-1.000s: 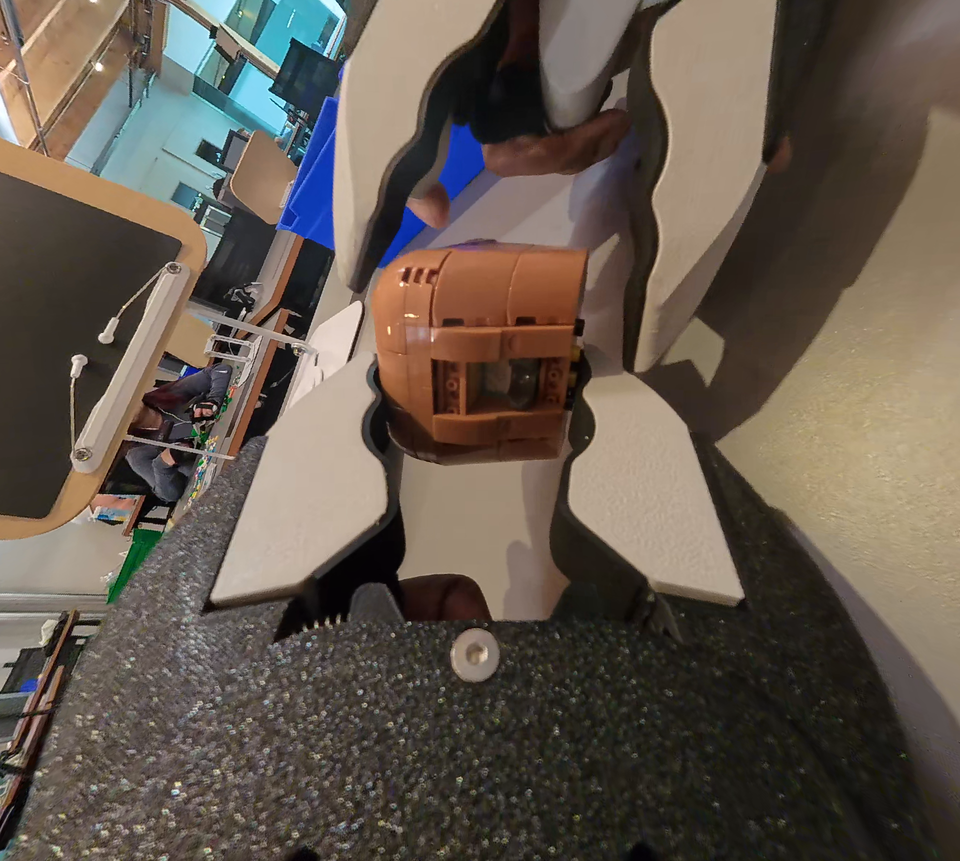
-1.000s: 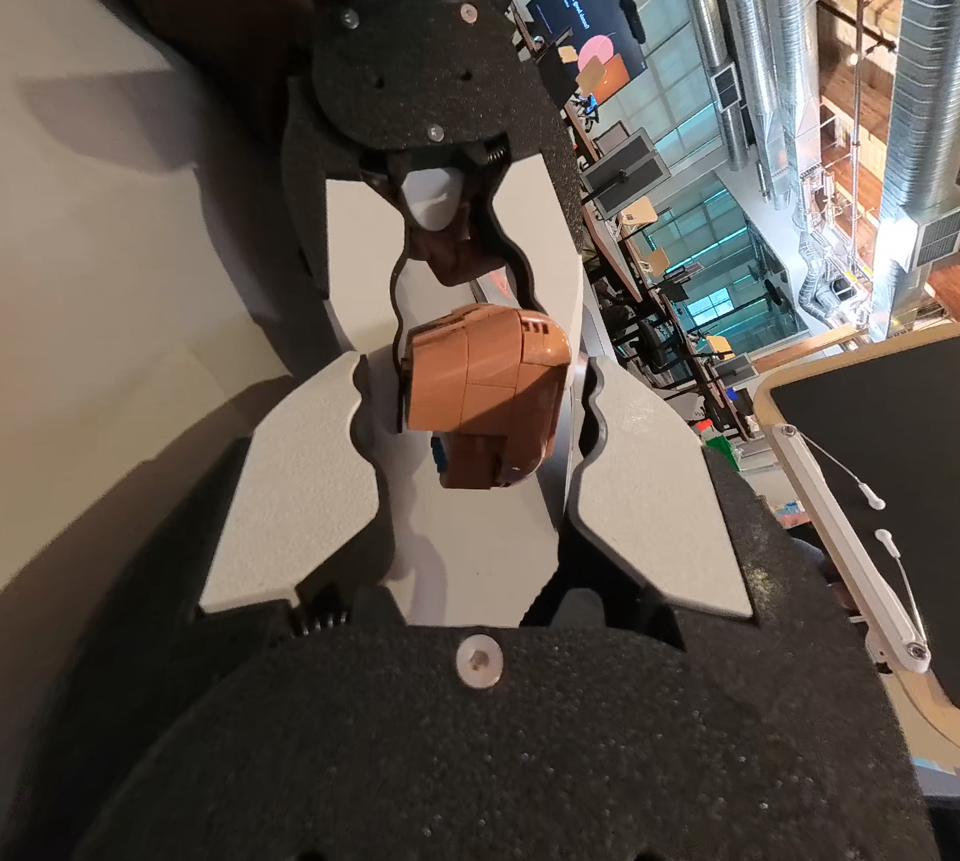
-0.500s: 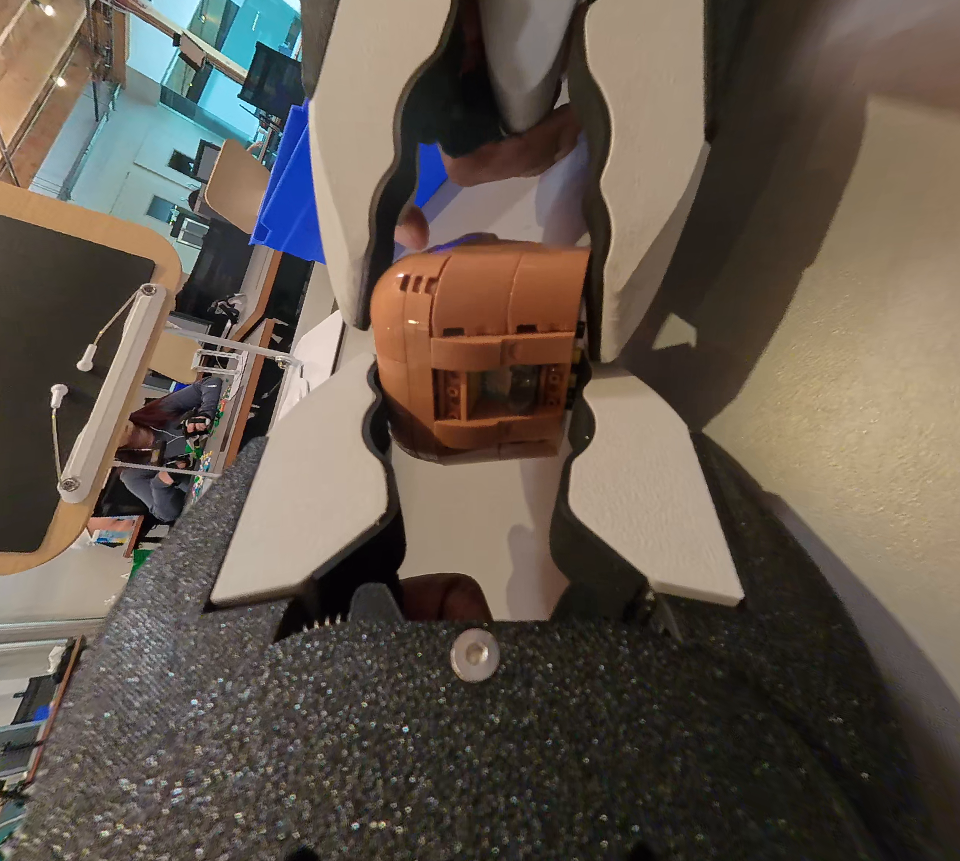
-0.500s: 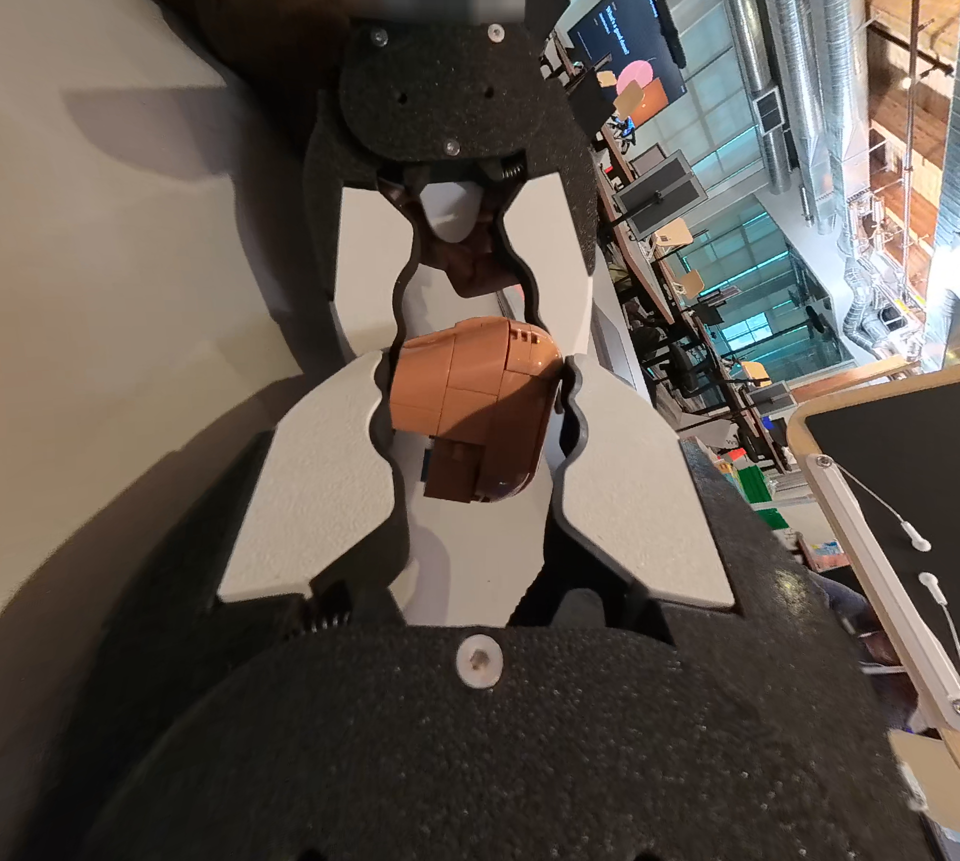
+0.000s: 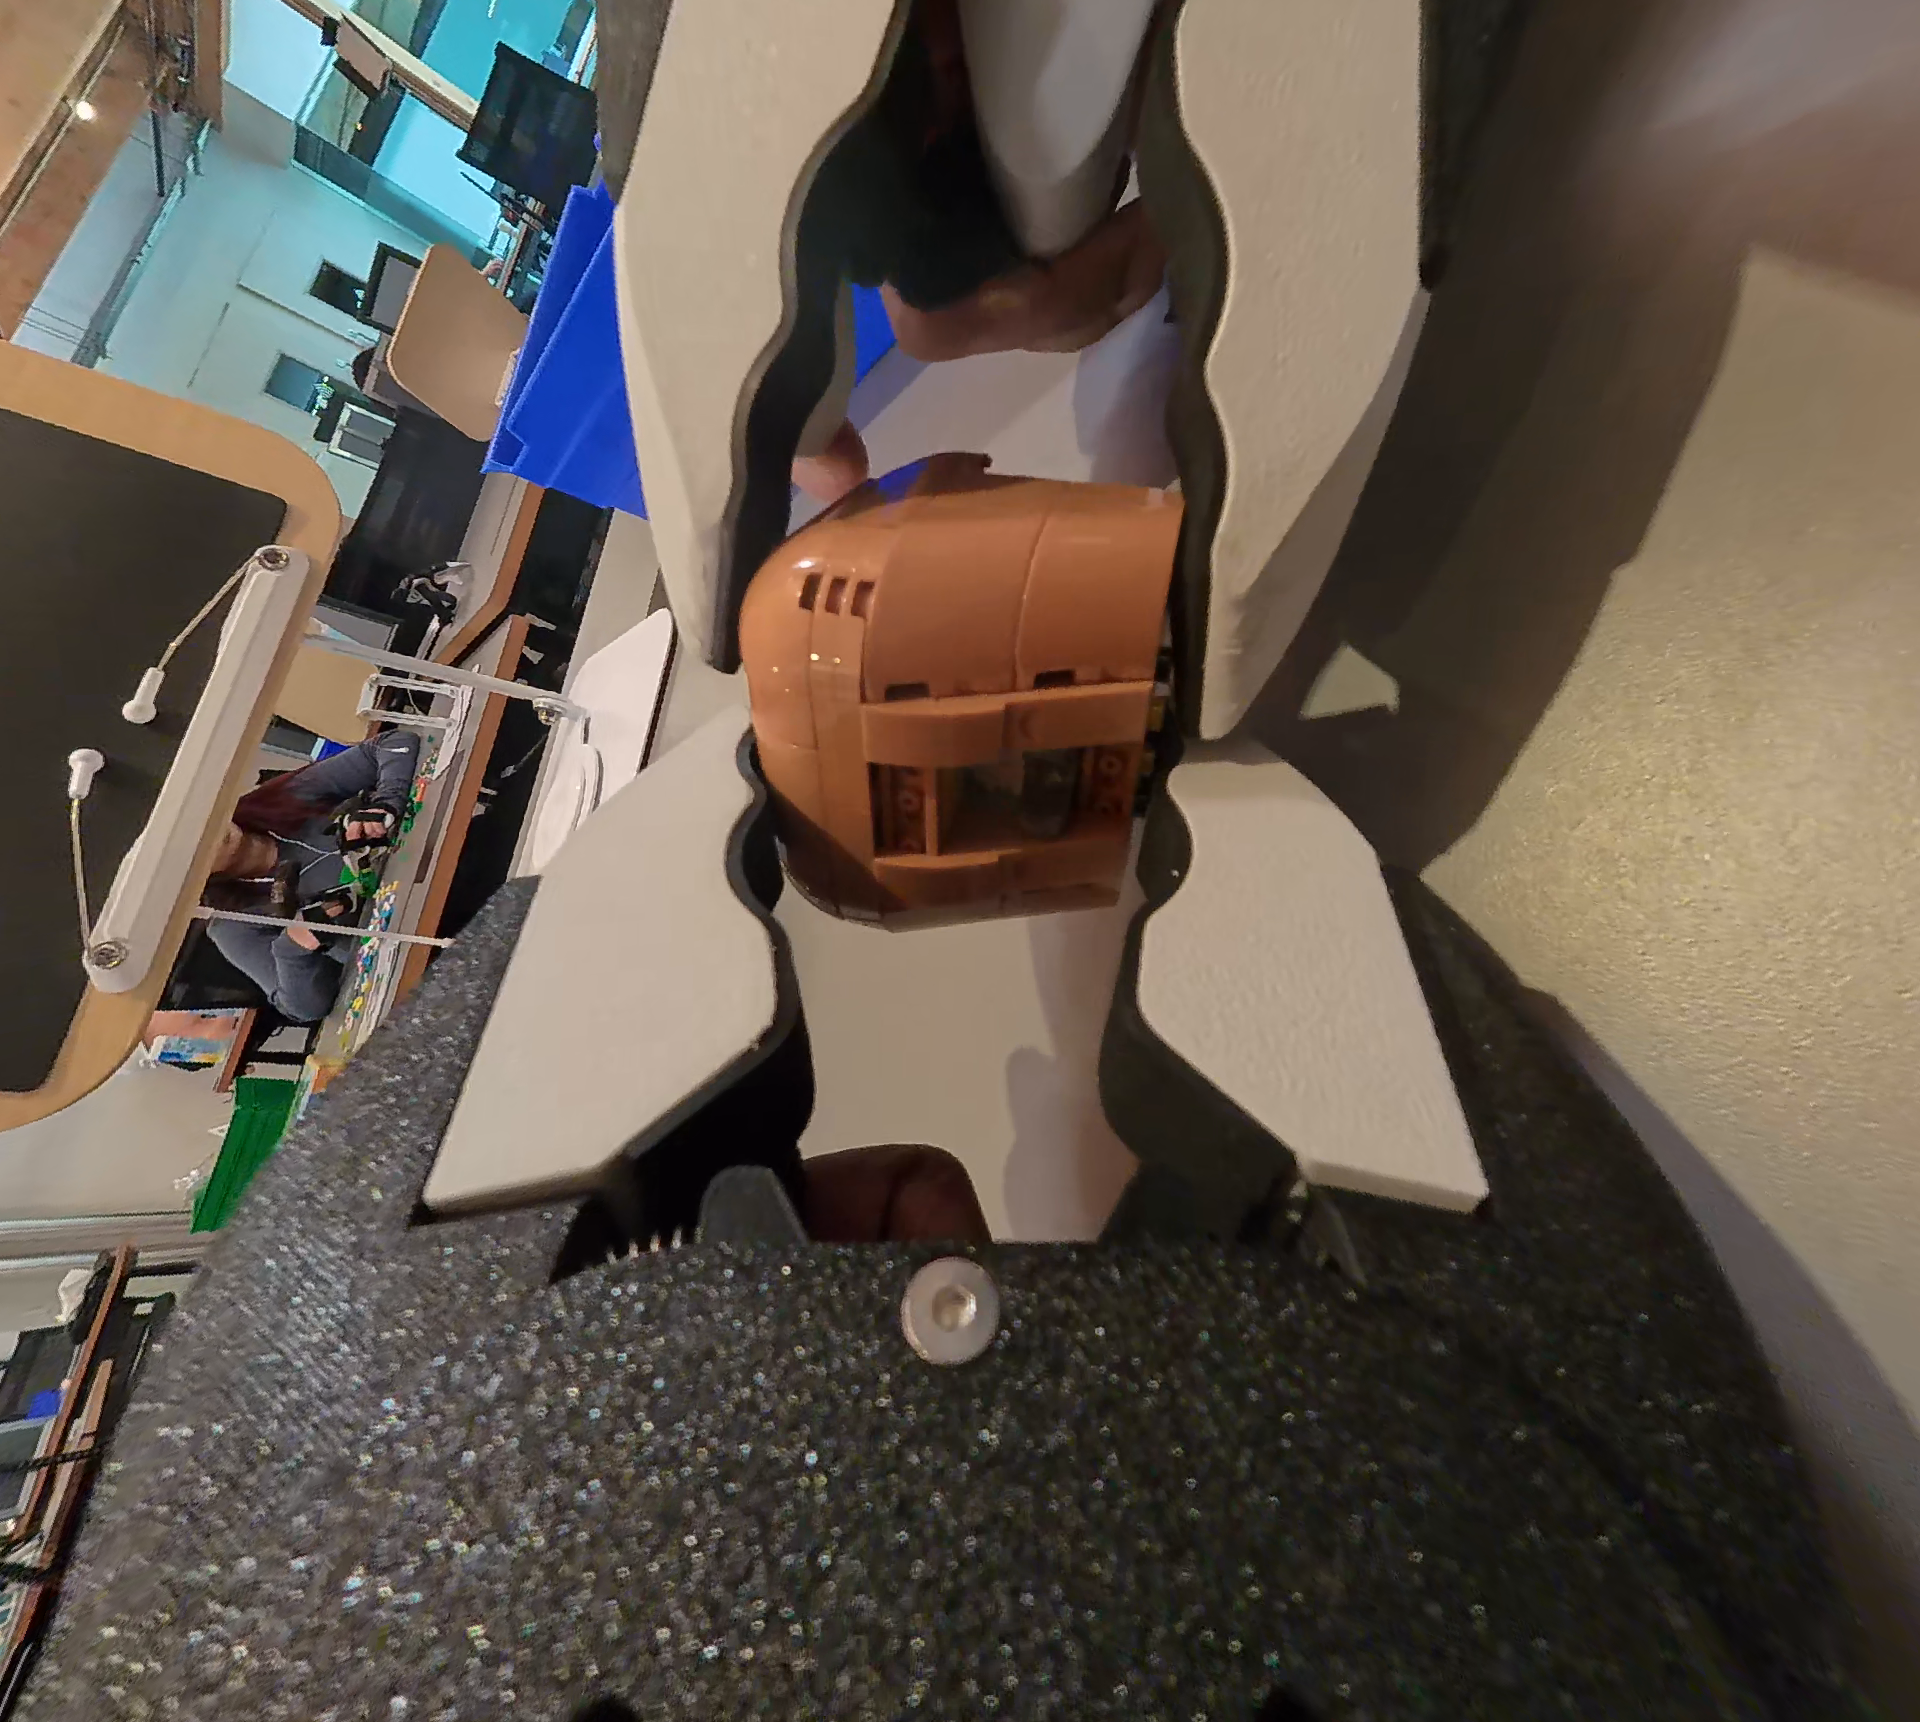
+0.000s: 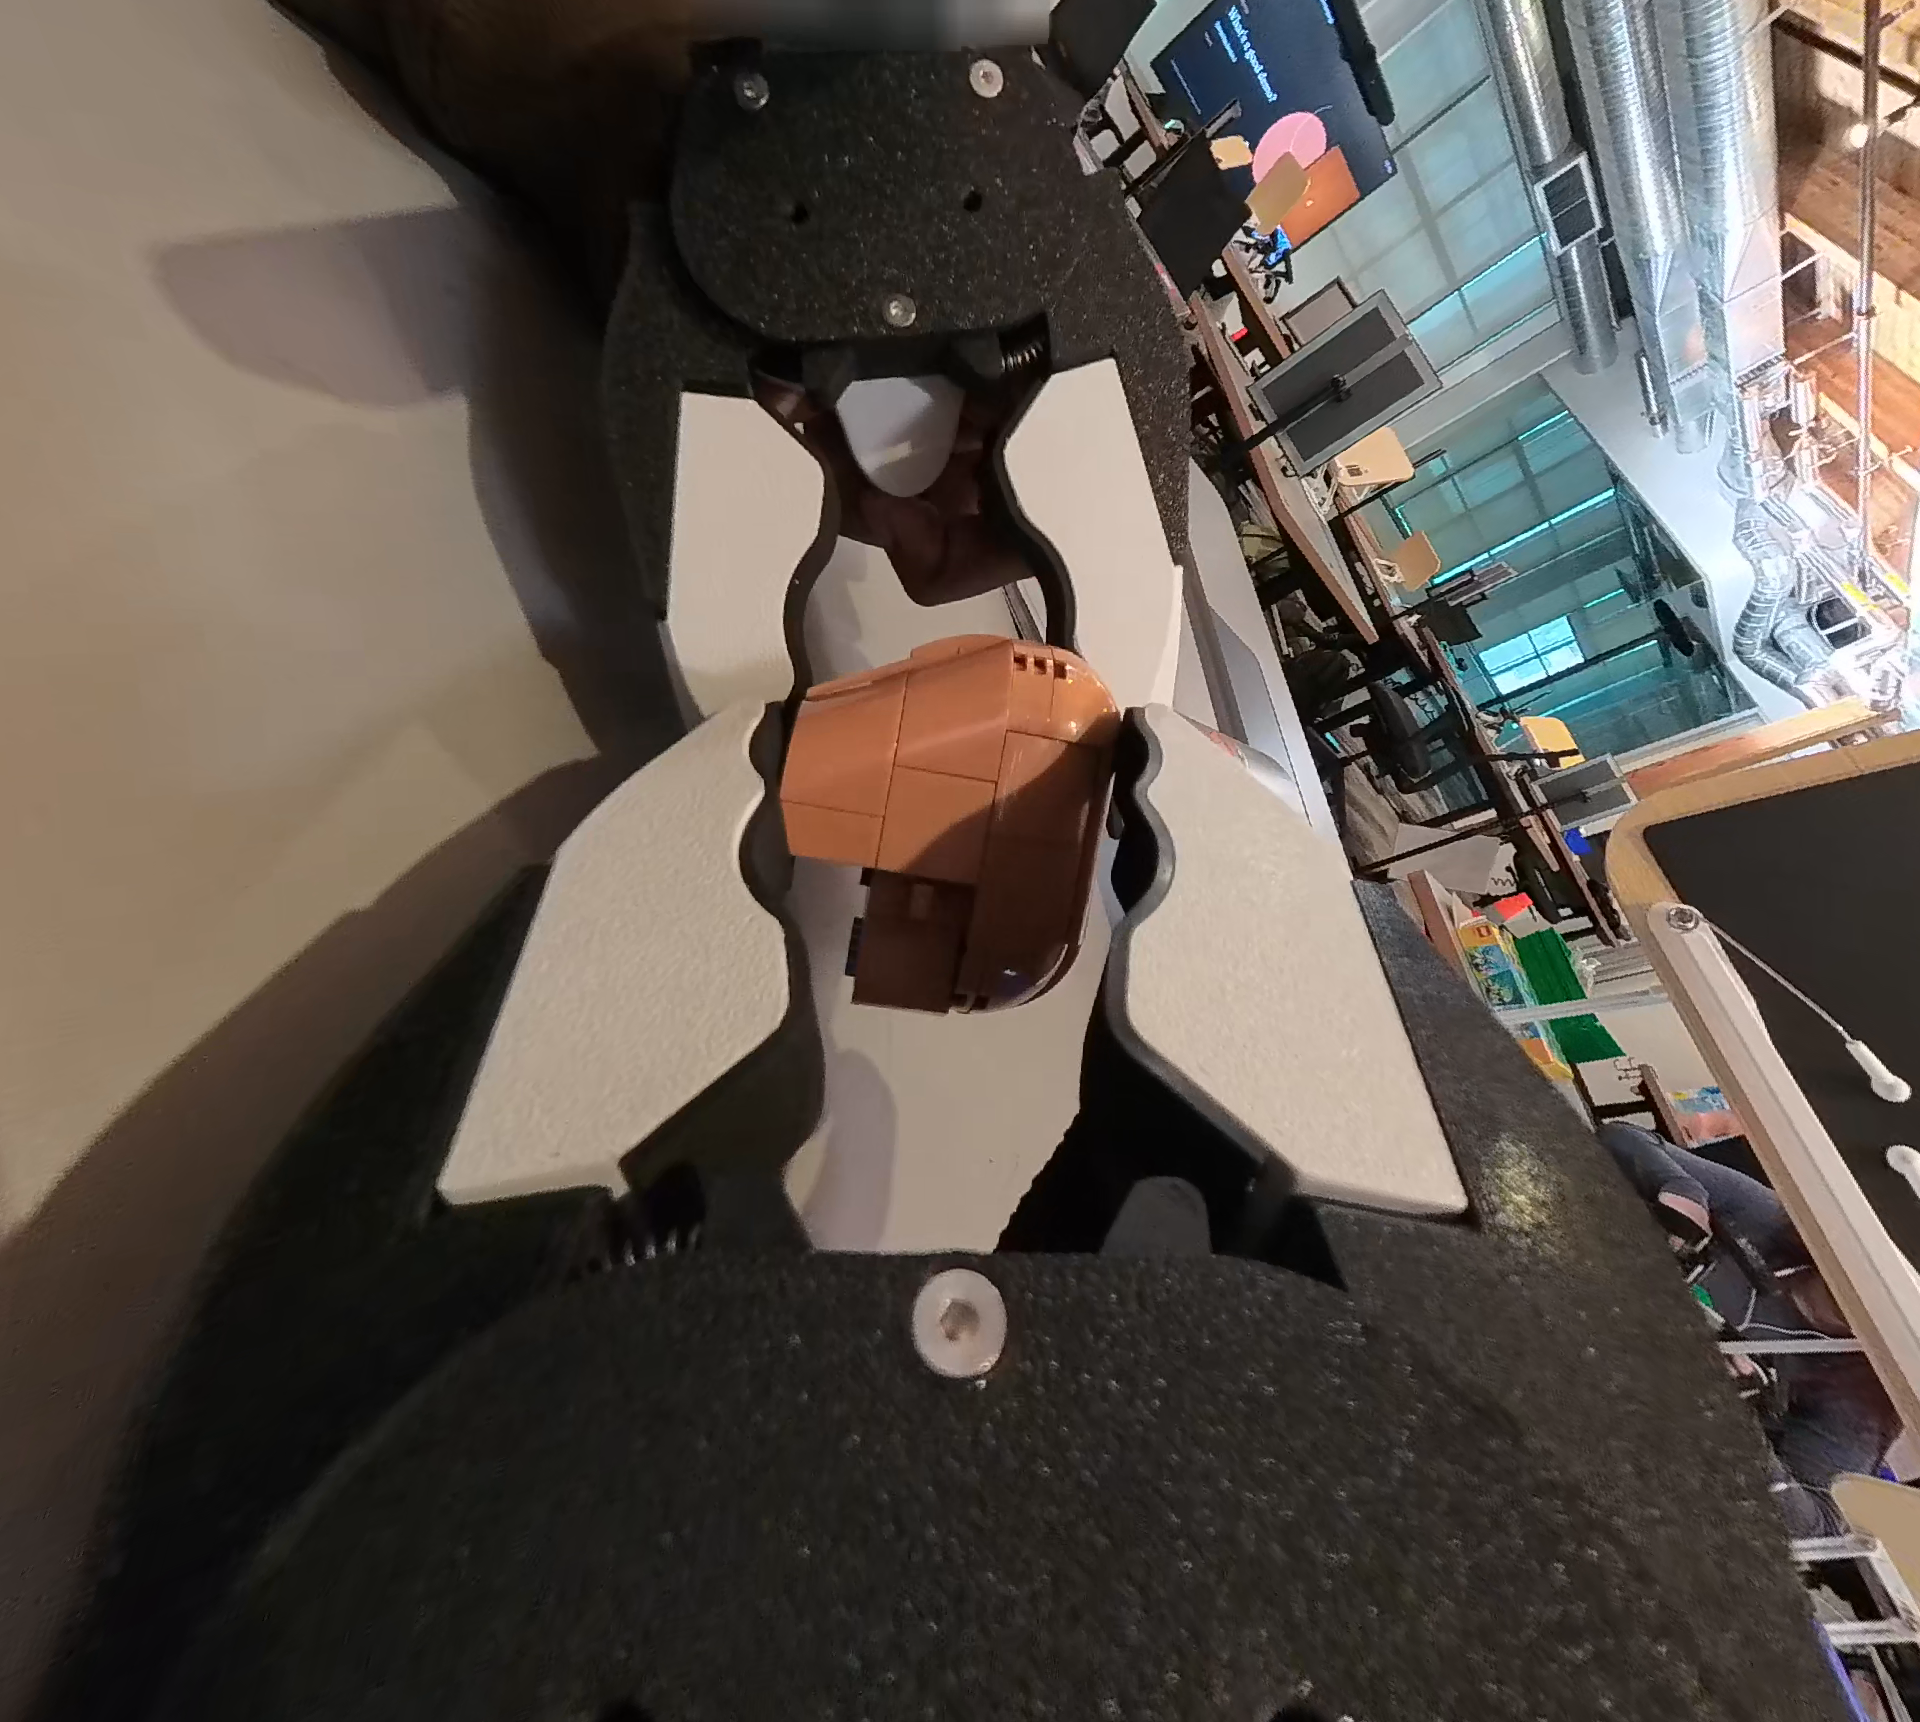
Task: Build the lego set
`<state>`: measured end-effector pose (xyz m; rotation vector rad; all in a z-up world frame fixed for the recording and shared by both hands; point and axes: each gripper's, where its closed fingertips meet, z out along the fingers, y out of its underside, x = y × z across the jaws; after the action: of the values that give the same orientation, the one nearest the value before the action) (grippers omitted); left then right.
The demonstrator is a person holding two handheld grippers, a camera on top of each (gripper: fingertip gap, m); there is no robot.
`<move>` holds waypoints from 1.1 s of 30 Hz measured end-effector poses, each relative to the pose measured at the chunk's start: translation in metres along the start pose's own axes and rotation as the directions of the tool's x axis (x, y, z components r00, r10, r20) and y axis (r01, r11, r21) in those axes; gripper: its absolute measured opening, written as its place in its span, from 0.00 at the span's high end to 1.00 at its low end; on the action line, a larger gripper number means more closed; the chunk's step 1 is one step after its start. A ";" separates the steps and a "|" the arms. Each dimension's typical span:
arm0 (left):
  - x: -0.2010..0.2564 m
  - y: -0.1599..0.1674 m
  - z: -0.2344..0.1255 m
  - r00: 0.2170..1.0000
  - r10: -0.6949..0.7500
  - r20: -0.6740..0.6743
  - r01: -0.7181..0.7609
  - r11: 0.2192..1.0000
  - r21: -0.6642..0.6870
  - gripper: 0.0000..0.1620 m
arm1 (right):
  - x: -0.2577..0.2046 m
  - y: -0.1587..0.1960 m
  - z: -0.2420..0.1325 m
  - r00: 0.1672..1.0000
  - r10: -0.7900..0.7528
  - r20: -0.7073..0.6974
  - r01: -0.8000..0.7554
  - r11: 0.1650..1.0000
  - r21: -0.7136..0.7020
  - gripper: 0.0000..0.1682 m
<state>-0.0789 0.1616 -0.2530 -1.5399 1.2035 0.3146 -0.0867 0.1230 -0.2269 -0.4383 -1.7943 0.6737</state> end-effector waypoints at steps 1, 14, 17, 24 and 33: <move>0.000 0.000 0.000 1.000 -0.001 0.003 0.001 1.000 0.003 0.58 | 0.000 0.000 0.000 1.000 -0.002 -0.004 0.002 1.000 0.002 0.64; -0.018 0.012 -0.003 0.994 -0.030 0.101 0.030 1.000 0.009 0.57 | 0.017 0.014 -0.006 0.994 0.067 -0.090 -0.068 0.998 -0.010 0.55; -0.015 0.004 -0.004 0.995 -0.013 0.099 0.009 0.999 0.040 0.57 | 0.015 0.016 -0.004 0.994 0.066 -0.081 -0.068 0.997 -0.022 0.55; -0.014 -0.008 -0.006 0.994 -0.016 0.108 0.007 0.996 0.092 0.57 | 0.011 0.007 -0.008 0.997 0.053 -0.059 -0.052 0.999 0.012 0.65; -0.013 -0.014 -0.009 0.992 -0.009 0.124 -0.004 0.994 0.108 0.58 | 0.011 0.002 -0.011 0.998 0.033 -0.056 -0.032 0.999 0.028 0.65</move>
<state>-0.0766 0.1594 -0.2317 -1.4073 1.1033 0.3336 -0.0796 0.1342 -0.2173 -0.4648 -1.7268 0.7006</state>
